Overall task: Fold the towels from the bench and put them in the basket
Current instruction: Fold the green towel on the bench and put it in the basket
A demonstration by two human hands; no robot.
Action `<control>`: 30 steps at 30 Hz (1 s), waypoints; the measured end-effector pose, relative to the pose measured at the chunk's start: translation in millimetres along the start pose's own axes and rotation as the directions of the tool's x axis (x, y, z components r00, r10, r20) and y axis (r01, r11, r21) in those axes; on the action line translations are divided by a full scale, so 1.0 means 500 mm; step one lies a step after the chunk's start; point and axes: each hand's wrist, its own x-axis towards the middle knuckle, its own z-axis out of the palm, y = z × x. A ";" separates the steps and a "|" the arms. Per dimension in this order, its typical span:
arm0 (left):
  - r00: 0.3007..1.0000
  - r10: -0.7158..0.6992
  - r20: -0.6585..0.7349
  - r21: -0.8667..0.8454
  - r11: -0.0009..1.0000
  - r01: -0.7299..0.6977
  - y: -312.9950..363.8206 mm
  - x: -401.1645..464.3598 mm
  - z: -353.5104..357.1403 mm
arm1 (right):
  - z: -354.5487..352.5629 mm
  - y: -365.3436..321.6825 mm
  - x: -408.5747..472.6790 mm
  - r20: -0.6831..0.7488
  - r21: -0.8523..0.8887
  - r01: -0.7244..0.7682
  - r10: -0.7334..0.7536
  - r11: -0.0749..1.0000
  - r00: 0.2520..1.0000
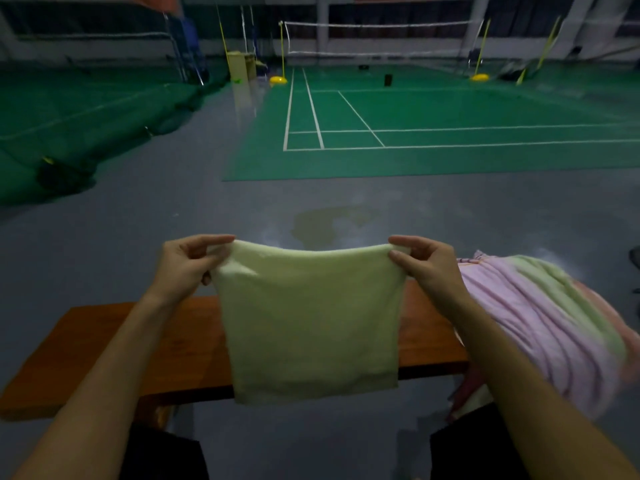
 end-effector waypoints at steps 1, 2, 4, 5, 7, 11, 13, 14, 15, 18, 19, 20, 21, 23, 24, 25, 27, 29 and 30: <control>1.000 0.022 0.010 0.005 1.000 -0.022 0.018 0.004 -0.005 | 0.000 -0.020 0.006 -0.005 -0.055 0.045 -0.046 0.997 0.999; 0.999 0.042 0.023 0.025 0.999 -0.043 0.035 0.009 -0.011 | 0.000 -0.039 0.014 -0.013 -0.116 0.086 -0.088 0.990 0.996; 0.996 0.070 0.052 0.063 0.995 -0.073 0.072 0.017 -0.015 | -0.001 -0.068 0.031 -0.027 -0.232 0.152 -0.163 0.961 0.986; 0.995 0.081 0.060 0.070 0.994 -0.085 0.091 0.020 -0.015 | -0.001 -0.079 0.040 -0.031 -0.289 0.184 -0.201 0.939 0.979; 0.993 0.110 0.047 0.106 0.988 -0.115 0.125 0.028 -0.011 | 0.000 -0.099 0.055 -0.041 -0.433 0.242 -0.287 0.868 0.957; 0.980 0.194 -0.042 0.273 0.946 -0.175 0.168 0.049 -0.017 | 0.000 -0.132 0.076 -0.024 -0.687 0.282 -0.410 0.669 0.912; 0.967 0.239 -0.093 0.376 0.907 -0.188 0.181 0.056 -0.022 | -0.003 -0.149 0.081 -0.020 -0.729 0.266 -0.408 0.630 0.913; 0.957 0.263 -0.123 0.404 0.894 -0.194 0.186 0.058 -0.024 | -0.004 -0.156 0.082 -0.027 -0.748 0.250 -0.405 0.615 0.914; 0.948 0.283 -0.147 0.417 0.887 -0.200 0.191 0.056 -0.024 | -0.006 -0.160 0.081 -0.038 -0.765 0.234 -0.405 0.600 0.913; 0.932 0.314 -0.179 0.435 0.875 -0.211 0.203 0.041 -0.017 | -0.009 -0.168 0.065 -0.088 -0.770 0.196 -0.405 0.607 0.910; 0.933 0.316 -0.172 0.452 0.867 -0.210 0.202 0.036 -0.017 | -0.013 -0.166 0.057 -0.098 -0.763 0.188 -0.399 0.619 0.912; 0.939 0.307 -0.154 0.466 0.861 -0.204 0.201 0.030 -0.016 | -0.019 -0.165 0.048 -0.105 -0.757 0.175 -0.381 0.630 0.918; 0.949 0.283 -0.136 0.458 0.868 -0.194 0.200 0.021 -0.016 | -0.025 -0.162 0.039 -0.102 -0.749 0.155 -0.342 0.644 0.934; 0.976 0.197 -0.091 0.341 0.927 -0.155 0.196 -0.003 -0.016 | -0.039 -0.157 0.018 -0.050 -0.714 0.120 -0.222 0.690 0.974; 0.986 0.157 -0.063 0.274 0.952 -0.134 0.193 -0.016 -0.016 | -0.045 -0.154 0.007 -0.009 -0.669 0.115 -0.163 0.735 0.987; 0.991 0.127 -0.039 0.223 0.968 -0.115 0.188 -0.029 -0.016 | -0.051 -0.152 -0.006 0.029 -0.598 0.108 -0.114 0.794 0.993; 0.995 0.096 -0.022 0.167 0.982 -0.091 0.180 -0.054 -0.014 | -0.058 -0.149 -0.038 0.078 -0.441 0.069 -0.039 0.895 0.996; 0.995 0.093 -0.029 0.144 0.986 -0.088 0.175 -0.075 -0.013 | -0.066 -0.144 -0.063 0.097 -0.385 0.068 -0.033 0.920 0.995; 0.995 0.097 -0.031 0.141 0.986 -0.092 0.174 -0.085 -0.014 | -0.072 -0.145 -0.073 0.107 -0.392 0.085 -0.047 0.916 0.993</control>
